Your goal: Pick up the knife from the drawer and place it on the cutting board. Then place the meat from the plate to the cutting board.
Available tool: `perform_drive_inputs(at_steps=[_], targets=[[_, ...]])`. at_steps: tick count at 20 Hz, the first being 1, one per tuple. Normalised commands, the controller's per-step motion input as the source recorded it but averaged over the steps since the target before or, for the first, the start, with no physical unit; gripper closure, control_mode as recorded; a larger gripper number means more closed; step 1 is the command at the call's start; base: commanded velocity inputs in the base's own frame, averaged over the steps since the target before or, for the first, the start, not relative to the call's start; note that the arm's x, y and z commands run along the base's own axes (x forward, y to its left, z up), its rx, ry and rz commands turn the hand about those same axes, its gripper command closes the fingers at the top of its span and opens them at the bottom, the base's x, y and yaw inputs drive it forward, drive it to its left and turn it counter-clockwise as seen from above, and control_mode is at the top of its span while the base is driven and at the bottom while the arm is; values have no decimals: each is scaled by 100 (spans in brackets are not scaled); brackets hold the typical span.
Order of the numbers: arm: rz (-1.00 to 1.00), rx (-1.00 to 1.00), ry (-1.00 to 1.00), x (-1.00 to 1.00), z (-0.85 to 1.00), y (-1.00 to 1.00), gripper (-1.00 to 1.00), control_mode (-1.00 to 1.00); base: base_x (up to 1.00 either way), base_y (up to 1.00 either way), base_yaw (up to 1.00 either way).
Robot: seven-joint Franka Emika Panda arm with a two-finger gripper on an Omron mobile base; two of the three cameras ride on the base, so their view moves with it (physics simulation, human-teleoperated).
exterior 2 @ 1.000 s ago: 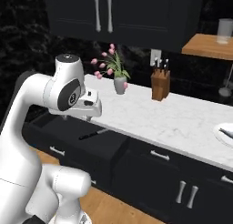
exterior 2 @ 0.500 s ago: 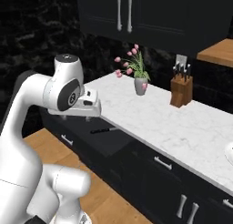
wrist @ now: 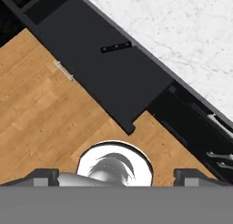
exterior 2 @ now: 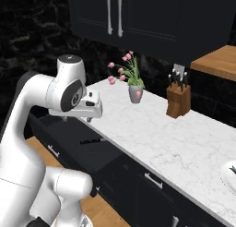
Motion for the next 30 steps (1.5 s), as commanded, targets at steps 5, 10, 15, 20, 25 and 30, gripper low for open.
perform_drive_inputs(at_steps=[5, 10, 15, 20, 25, 30], targets=[[0, 4, 0, -42, -35, 19, -100, -100, 0, 0, 0], [-9, -1, 3, 51, -87, 59, -100, -100, 0, 0, 0], [-15, 0, 9, 82, -73, 55, -100, -100, 0, 0, 0], [-7, 2, 19, 84, -75, 35, -100, -100, 0, 0, 0], [-1, 4, 25, 75, -76, 27, -100, -100, 0, 0, 0], [0, 2, 22, 63, -72, 11, -100, -100, 0, 0, 0]])
